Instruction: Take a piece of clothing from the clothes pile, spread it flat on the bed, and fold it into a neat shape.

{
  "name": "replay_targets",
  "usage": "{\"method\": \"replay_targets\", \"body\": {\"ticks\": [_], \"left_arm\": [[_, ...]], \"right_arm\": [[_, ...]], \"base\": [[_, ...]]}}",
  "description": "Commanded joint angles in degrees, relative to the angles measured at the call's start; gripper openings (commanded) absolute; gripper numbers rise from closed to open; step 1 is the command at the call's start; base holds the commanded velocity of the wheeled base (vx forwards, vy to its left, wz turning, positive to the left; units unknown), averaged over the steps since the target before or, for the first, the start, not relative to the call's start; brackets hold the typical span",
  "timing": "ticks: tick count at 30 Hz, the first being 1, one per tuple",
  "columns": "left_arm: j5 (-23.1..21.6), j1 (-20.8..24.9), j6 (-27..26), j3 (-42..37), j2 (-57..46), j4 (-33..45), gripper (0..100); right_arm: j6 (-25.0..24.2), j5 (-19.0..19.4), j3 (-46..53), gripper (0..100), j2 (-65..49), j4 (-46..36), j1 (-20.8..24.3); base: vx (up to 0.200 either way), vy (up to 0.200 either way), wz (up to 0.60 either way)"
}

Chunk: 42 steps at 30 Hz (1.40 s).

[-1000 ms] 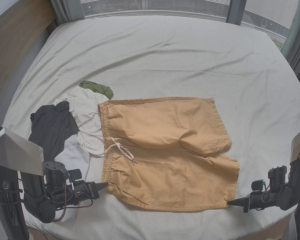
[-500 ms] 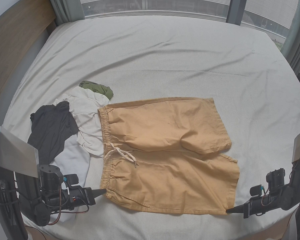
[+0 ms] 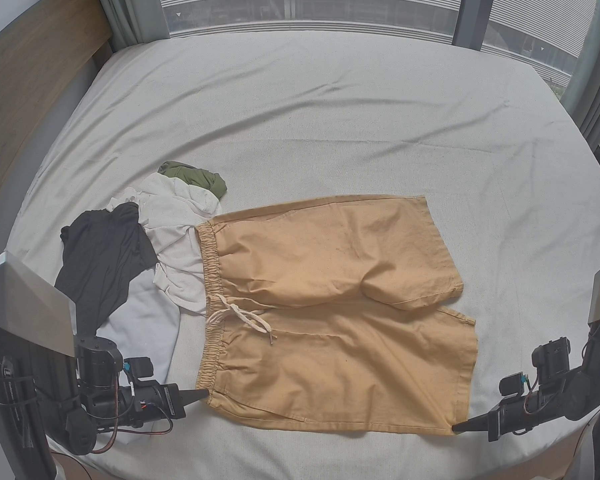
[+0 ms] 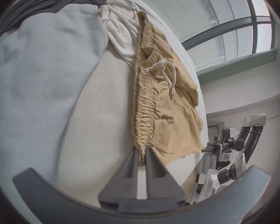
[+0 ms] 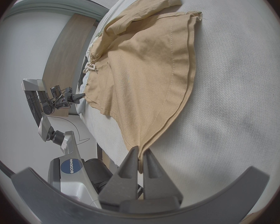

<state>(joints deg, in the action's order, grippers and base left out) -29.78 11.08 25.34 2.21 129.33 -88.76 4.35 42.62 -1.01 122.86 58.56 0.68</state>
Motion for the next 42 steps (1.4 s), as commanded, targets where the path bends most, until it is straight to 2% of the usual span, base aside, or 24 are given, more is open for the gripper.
{"method": "replay_targets", "body": {"ticks": [1,10,17,26,28,33,38,42], "left_arm": [[-0.01,-0.01,-0.21,-0.54,0.75,0.08,0],[-0.19,0.17,-1.97,-2.03,1.89,0.69,0],[-3.44,-0.01,-5.66,-2.12,1.10,7.46,0],[-3.62,-0.18,-8.82,-2.12,1.19,10.80,0],[-3.70,-0.36,-9.08,-2.12,1.10,9.39,0],[-3.70,-1.06,-7.85,-2.03,1.19,-0.45,0],[-3.70,-0.62,-7.15,-1.33,-1.98,-0.36,0],[-3.70,0.61,-3.37,-0.71,-6.11,-0.36,0]], "right_arm": [[0.22,0.01,1.01,0,-0.34,-0.56,-0.07],[2.50,0.01,1.01,0,-0.78,-4.60,-0.51],[4.09,-0.08,1.01,0,-0.95,-7.76,-0.42],[4.96,-0.08,1.01,0,-2.18,-9.87,-0.42],[4.96,0.01,1.01,0,-2.80,-8.99,-0.42],[4.70,1.77,1.01,0,-5.96,-4.07,-0.59],[3.82,4.49,0.84,0,-6.93,3.58,-2.26],[0.13,5.19,0.92,0,-6.58,13.33,-2.88]], "base": [[0.000,0.000,0.00],[0.000,0.000,0.00],[0.000,0.000,0.00],[0.000,0.000,0.00],[0.000,0.000,0.00],[0.000,0.000,0.00],[0.000,0.000,0.00],[0.000,0.000,0.00]]}}
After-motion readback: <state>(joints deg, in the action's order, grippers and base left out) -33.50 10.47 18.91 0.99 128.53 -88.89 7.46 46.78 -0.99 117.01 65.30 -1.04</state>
